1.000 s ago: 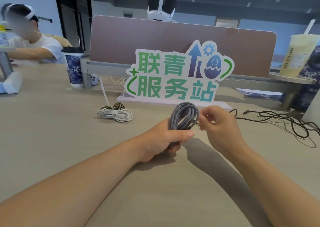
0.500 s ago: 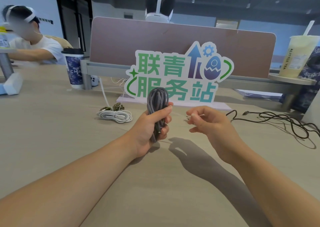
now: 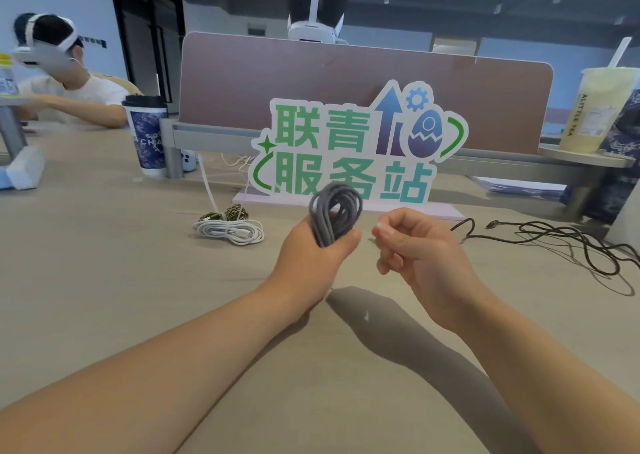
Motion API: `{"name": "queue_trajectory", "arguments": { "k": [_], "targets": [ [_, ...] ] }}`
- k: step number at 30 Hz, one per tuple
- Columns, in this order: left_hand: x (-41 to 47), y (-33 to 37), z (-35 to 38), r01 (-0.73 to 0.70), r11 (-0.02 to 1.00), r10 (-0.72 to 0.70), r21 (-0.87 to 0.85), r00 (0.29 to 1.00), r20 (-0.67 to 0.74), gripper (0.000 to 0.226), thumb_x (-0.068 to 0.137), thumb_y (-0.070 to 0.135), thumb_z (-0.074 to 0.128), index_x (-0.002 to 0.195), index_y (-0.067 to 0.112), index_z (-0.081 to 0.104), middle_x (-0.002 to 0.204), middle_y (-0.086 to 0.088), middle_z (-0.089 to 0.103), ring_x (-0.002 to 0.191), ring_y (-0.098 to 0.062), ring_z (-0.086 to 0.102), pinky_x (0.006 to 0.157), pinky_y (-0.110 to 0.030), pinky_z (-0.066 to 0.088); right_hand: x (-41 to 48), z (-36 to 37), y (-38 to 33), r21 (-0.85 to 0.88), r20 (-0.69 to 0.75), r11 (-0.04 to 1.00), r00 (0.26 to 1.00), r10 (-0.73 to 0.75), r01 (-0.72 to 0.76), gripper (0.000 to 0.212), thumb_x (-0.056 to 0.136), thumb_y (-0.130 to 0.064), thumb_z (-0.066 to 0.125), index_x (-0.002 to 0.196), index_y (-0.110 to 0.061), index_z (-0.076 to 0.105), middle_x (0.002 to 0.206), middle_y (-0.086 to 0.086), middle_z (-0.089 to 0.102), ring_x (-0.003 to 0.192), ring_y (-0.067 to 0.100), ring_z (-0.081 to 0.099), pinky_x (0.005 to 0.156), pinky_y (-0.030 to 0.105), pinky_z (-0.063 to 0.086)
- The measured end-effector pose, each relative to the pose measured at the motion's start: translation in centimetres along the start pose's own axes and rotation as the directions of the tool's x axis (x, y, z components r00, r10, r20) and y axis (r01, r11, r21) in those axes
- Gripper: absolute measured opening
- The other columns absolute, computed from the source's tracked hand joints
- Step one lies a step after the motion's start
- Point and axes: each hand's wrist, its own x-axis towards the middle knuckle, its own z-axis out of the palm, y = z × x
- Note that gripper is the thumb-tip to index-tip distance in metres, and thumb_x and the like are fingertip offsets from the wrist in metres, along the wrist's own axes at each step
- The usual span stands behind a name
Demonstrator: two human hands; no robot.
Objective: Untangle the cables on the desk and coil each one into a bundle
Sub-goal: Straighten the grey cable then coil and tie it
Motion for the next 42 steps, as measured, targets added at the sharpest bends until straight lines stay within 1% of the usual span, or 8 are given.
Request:
{"name": "queue_trajectory", "arguments": {
  "k": [4, 11, 20, 23, 27, 32, 36, 42],
  "targets": [
    [-0.2, 0.2, -0.2, -0.204, 0.911, 0.226, 0.359, 0.974, -0.020, 0.022, 0.083, 0.035, 0.067, 0.102, 0.026, 0.060, 0.086, 0.009, 0.065, 0.083, -0.013, 0.062, 0.073, -0.028, 0.049, -0.7, 1.8, -0.3, 0.024, 0.026, 1.000, 0.999, -0.018, 0.018, 0.003, 0.074, -0.004, 0.058, 0.072, -0.006, 0.056, 0.049, 0.001, 0.040, 0.044, 0.010, 0.035, 0.049, 0.025, 0.040],
    [0.4, 0.1, -1.6, -0.469, 0.552, 0.461, 0.689, 0.861, 0.216, 0.035, 0.090, 0.041, 0.054, 0.112, 0.015, 0.052, 0.090, 0.000, 0.058, 0.083, -0.023, 0.058, 0.066, -0.027, 0.038, -1.2, 3.0, -0.8, 0.079, -0.050, 0.960, 0.961, 0.272, -0.267, 0.047, 0.088, -0.041, 0.053, 0.054, -0.010, 0.061, 0.056, 0.002, 0.029, 0.046, 0.013, 0.027, 0.052, 0.028, 0.034],
    [1.0, 0.1, -1.1, -0.552, 0.214, 0.627, 0.806, 0.710, 0.320, 0.025, 0.078, 0.030, 0.058, 0.095, 0.014, 0.064, 0.069, -0.002, 0.060, 0.055, -0.025, 0.058, 0.042, -0.026, 0.038, -1.1, 2.3, -1.7, 0.175, -0.091, 0.880, 0.883, 0.461, -0.441, 0.050, 0.075, -0.055, 0.063, 0.050, -0.013, 0.054, 0.051, -0.001, 0.031, 0.046, 0.014, 0.025, 0.053, 0.028, 0.030],
    [0.9, -0.2, -0.9, -0.546, 0.212, 0.638, 0.811, 0.705, 0.308, 0.021, 0.069, 0.022, 0.071, 0.085, 0.012, 0.064, 0.064, -0.003, 0.058, 0.050, -0.026, 0.056, 0.041, -0.024, 0.036, -1.3, 2.4, -1.7, 0.102, -0.093, 0.884, 0.881, 0.465, -0.456, 0.040, 0.079, -0.043, 0.064, 0.049, -0.017, 0.058, 0.055, -0.001, 0.032, 0.047, 0.013, 0.026, 0.055, 0.028, 0.029],
    [0.6, -0.1, -0.9, -0.517, 0.277, 0.548, 0.810, 0.777, 0.309, 0.025, 0.084, 0.029, 0.041, 0.095, 0.015, 0.059, 0.077, -0.002, 0.061, 0.063, -0.026, 0.059, 0.048, -0.027, 0.037, -1.3, 2.5, -1.7, 0.035, -0.087, 0.898, 0.894, 0.440, -0.438, 0.019, 0.085, -0.018, 0.059, 0.067, -0.010, 0.061, 0.048, -0.003, 0.031, 0.046, 0.011, 0.026, 0.055, 0.027, 0.030],
    [-0.3, 0.3, -0.2, -0.068, 0.968, -0.011, 0.241, 0.950, 0.312, 0.024, 0.082, 0.027, 0.066, 0.102, 0.019, 0.056, 0.084, 0.005, 0.064, 0.072, -0.016, 0.059, 0.062, -0.030, 0.047, -0.9, 1.9, -1.0, -0.180, -0.195, 0.907, 0.917, 0.347, -0.381, 0.016, 0.078, -0.011, 0.061, 0.062, -0.008, 0.061, 0.057, 0.002, 0.034, 0.051, 0.015, 0.027, 0.055, 0.031, 0.031],
    [-0.6, 1.1, -0.7, 0.320, 0.934, -0.216, -0.160, 0.861, 0.461, 0.014, 0.081, 0.017, 0.064, 0.086, 0.015, 0.052, 0.058, 0.004, 0.047, 0.042, -0.012, 0.035, 0.040, -0.021, 0.025, -0.5, 1.2, -1.0, -0.072, -0.159, 0.926, 0.921, 0.355, -0.370, 0.023, 0.078, -0.008, 0.057, 0.055, -0.011, 0.053, 0.061, 0.005, 0.028, 0.047, 0.013, 0.022, 0.054, 0.030, 0.027],
    [-1.1, 2.4, -0.7, 0.456, 0.847, -0.253, -0.274, 0.798, 0.548, 0.033, 0.076, 0.051, 0.061, 0.087, 0.021, 0.051, 0.063, 0.005, 0.041, 0.043, -0.005, 0.033, 0.036, -0.014, 0.023, -0.2, 0.3, -1.3, 0.184, -0.024, 0.890, 0.903, 0.428, -0.417, 0.016, 0.080, -0.009, 0.053, 0.065, -0.012, 0.048, 0.047, -0.005, 0.028, 0.046, 0.011, 0.019, 0.047, 0.024, 0.027]
  ]
}}
